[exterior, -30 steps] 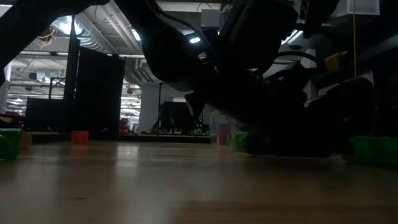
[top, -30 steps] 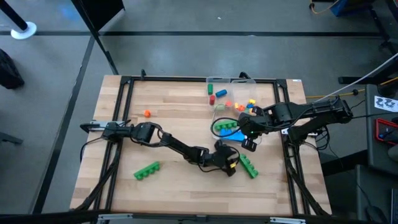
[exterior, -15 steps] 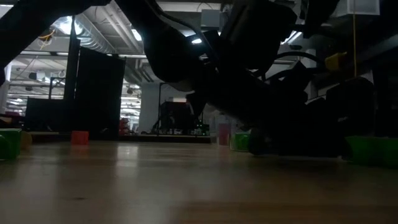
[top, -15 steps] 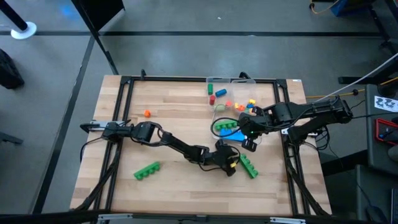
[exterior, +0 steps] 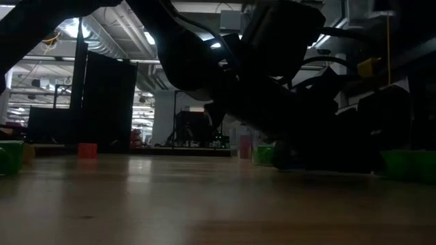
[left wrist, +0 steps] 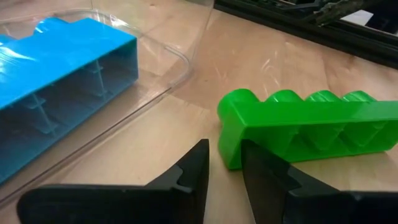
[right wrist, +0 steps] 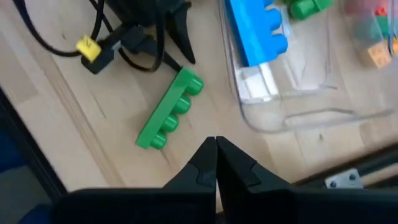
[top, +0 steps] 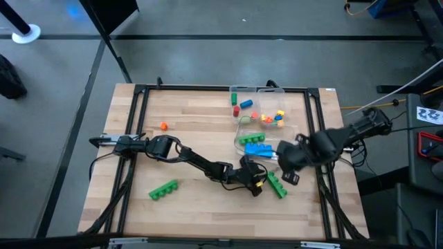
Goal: Sort blocks by size
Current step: Put the top large green 4 stud game piece into the bottom transparent bin
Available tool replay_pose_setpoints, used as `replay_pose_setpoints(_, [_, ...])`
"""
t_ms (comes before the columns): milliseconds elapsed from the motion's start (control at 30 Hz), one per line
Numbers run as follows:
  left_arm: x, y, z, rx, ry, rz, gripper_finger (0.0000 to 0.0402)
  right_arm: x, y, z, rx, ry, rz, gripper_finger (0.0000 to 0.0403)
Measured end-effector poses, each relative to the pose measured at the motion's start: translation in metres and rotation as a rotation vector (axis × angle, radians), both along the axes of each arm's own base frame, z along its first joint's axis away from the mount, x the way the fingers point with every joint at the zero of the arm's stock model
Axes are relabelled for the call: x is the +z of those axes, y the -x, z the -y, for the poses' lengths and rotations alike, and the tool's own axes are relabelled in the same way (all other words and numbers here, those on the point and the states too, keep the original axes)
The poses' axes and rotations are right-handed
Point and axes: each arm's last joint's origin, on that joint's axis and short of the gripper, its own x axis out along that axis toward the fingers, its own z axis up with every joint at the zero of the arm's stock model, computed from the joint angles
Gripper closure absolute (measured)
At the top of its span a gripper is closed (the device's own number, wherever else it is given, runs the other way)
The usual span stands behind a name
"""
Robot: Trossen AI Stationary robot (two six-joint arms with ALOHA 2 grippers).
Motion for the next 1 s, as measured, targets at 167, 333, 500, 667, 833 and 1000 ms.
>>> replay_pose_setpoints(167, [0.000, 0.000, 0.000, -0.001, 0.000, 0.000, 0.0317, -0.019, 0.021, -0.036, -0.088, 0.073, 0.054, 0.0397])
replay_pose_setpoints(333, [0.000, 0.000, 0.001, -0.001, 0.000, 0.000, 0.0318, -0.064, 0.041, -0.068, -0.218, 0.069, 0.161, 0.0397])
replay_pose_setpoints(500, [0.000, 0.000, 0.001, -0.001, 0.000, 0.000, 0.0318, -0.111, 0.053, -0.078, -0.292, 0.061, 0.300, 0.0397])
replay_pose_setpoints(667, [0.000, 0.000, 0.001, -0.001, 0.000, 0.000, 0.0318, -0.154, 0.060, -0.070, -0.322, 0.056, 0.317, 0.0397])
replay_pose_setpoints(833, [0.000, 0.000, 0.001, -0.001, 0.000, 0.000, 0.0318, -0.183, 0.063, -0.064, -0.346, 0.072, 0.358, 0.0397])
replay_pose_setpoints(1000, [0.000, 0.000, 0.001, -0.001, 0.000, 0.001, 0.0318, -0.199, 0.064, -0.062, -0.383, 0.101, 0.342, 0.0397])
